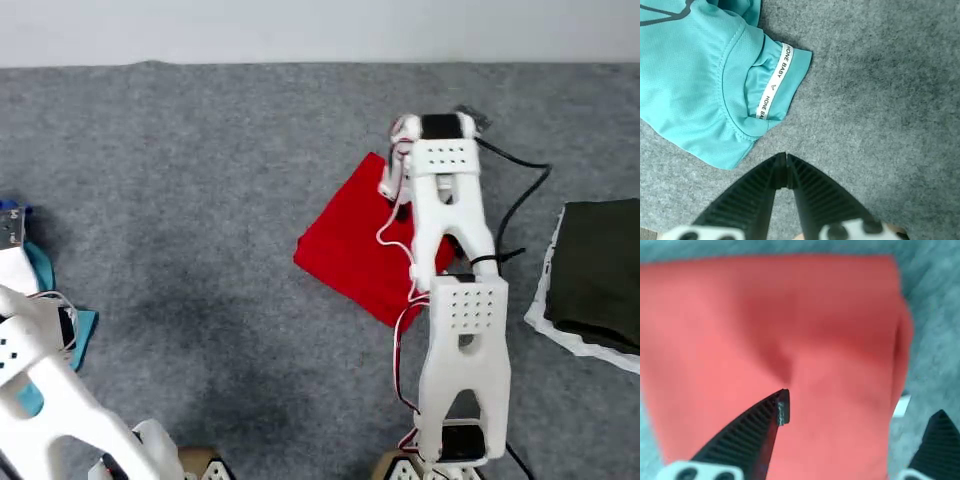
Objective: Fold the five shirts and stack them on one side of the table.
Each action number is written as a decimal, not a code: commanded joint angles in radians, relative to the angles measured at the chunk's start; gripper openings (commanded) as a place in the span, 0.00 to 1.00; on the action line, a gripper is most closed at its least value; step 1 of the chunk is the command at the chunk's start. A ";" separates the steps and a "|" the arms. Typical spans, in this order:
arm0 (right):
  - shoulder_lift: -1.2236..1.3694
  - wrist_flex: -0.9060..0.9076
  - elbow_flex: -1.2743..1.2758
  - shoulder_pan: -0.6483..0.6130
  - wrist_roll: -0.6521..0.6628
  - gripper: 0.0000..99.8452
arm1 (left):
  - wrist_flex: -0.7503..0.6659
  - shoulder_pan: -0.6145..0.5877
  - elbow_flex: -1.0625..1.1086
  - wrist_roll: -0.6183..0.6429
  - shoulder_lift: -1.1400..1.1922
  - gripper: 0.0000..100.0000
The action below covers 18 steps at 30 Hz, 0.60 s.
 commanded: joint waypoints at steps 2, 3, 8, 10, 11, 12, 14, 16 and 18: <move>0.042 -0.065 -0.012 0.033 0.040 0.41 | -0.015 0.003 -0.002 0.003 -0.015 0.01; 0.059 -0.077 -0.012 0.033 0.040 0.41 | -0.015 0.003 -0.002 0.003 -0.015 0.01; 0.140 -0.113 -0.012 0.025 0.040 0.37 | -0.012 0.003 -0.002 0.003 -0.015 0.01; 0.162 -0.114 -0.012 0.024 0.041 0.30 | -0.011 0.003 -0.002 0.003 -0.015 0.01; 0.168 -0.114 -0.015 0.024 0.043 0.25 | -0.011 0.003 -0.002 0.003 -0.015 0.01; 0.168 -0.108 -0.026 0.024 0.057 0.20 | -0.011 0.003 -0.002 0.003 -0.015 0.01; 0.173 -0.101 -0.051 0.024 0.106 0.10 | -0.009 0.003 -0.002 0.005 -0.015 0.01; 0.179 -0.088 -0.069 0.027 0.141 0.02 | -0.009 0.003 -0.002 0.005 -0.015 0.01; 0.179 -0.071 -0.072 0.030 0.158 0.02 | -0.009 0.003 -0.002 0.005 -0.015 0.01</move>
